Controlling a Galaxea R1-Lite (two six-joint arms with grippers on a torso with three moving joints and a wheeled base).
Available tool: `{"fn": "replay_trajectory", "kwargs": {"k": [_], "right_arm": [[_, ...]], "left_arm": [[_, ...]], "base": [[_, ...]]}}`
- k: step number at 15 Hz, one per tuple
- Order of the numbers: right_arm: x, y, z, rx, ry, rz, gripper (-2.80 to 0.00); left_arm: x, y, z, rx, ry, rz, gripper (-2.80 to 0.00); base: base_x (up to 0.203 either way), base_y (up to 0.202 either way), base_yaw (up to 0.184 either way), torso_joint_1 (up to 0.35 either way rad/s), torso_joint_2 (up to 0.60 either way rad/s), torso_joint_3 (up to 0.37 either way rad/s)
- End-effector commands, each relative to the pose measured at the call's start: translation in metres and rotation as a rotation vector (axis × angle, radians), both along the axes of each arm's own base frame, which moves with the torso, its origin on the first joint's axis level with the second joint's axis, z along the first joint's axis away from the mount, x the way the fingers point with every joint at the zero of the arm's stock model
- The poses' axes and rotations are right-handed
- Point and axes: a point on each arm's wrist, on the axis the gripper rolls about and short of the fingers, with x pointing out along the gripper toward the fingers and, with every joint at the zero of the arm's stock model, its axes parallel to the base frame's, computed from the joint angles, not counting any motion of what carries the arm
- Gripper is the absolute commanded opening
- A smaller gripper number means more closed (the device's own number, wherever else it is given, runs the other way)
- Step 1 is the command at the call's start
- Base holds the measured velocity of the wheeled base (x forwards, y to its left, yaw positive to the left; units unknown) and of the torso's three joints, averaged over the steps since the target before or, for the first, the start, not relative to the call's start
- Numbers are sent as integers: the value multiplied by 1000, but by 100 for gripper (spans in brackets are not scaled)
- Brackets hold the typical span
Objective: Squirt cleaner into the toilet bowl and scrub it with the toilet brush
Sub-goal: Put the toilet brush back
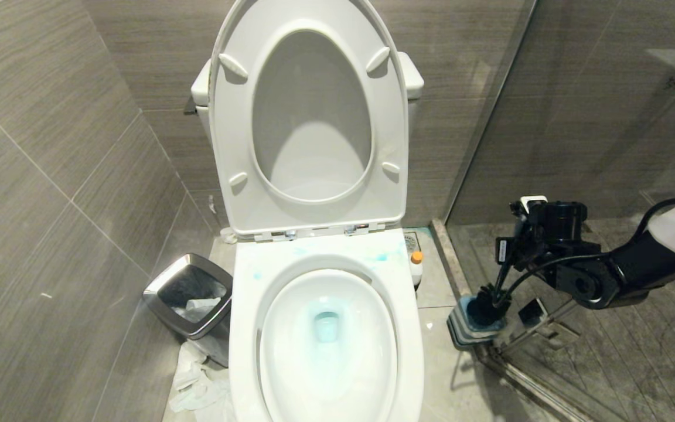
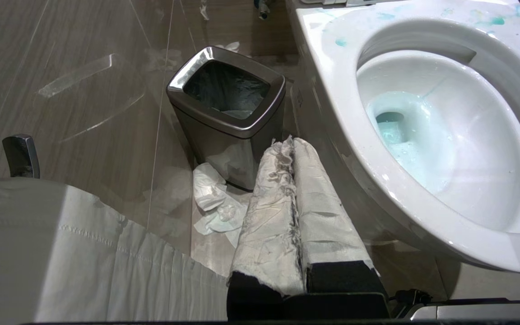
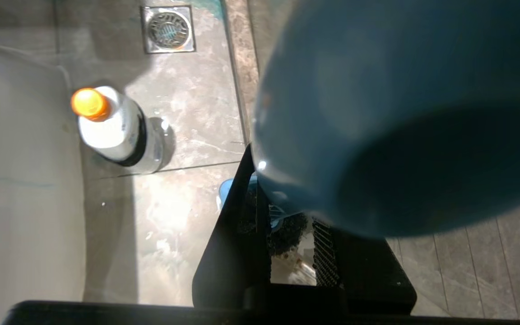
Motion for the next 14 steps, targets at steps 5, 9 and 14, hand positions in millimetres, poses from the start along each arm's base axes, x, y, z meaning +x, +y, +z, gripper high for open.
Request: {"fn": "replay_trajectory", "kwargs": {"k": [5, 9, 14], "right_arm": [[21, -5, -35, -2, 47, -16, -280], [28, -5, -60, 2, 22, 0, -280], [27, -7, -72, -58, 50, 23, -280]], "left_arm": [[0, 0, 0, 0, 2, 1, -280], [0, 0, 0, 0, 2, -1, -280], [0, 0, 0, 0, 2, -1, -280]], "base": [[0, 0, 0, 0, 0, 0], [0, 0, 0, 0, 0, 0], [0, 0, 0, 0, 0, 0]]}}
